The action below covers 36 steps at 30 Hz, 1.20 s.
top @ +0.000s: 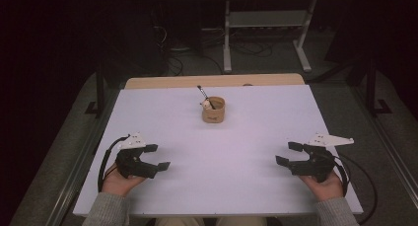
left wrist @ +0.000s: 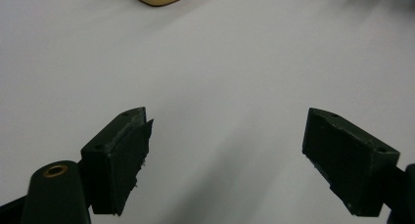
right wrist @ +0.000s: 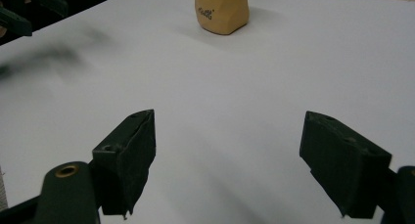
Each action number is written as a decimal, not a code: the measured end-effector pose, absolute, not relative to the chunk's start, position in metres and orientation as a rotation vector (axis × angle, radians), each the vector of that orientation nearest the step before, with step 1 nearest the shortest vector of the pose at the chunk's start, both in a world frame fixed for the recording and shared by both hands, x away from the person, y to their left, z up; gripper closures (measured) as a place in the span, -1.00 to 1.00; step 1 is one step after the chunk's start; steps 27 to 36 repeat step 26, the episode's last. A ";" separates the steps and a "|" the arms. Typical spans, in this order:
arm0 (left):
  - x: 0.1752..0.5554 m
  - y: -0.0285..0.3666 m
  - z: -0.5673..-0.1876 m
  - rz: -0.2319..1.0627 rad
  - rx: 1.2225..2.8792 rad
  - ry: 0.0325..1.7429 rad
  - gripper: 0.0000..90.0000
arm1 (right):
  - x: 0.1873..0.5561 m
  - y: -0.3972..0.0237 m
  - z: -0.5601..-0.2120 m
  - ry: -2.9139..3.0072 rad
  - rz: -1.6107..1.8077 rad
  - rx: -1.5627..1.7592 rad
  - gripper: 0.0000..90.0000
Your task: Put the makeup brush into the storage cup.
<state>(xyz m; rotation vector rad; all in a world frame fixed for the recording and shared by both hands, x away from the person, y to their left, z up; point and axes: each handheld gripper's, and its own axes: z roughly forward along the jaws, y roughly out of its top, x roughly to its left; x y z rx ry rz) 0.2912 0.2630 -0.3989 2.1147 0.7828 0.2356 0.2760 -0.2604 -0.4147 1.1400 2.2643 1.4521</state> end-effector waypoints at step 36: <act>0.290 0.263 -0.398 0.233 2.113 0.775 -0.64 | 0.275 -0.259 -0.412 2.248 1.435 1.131 -0.67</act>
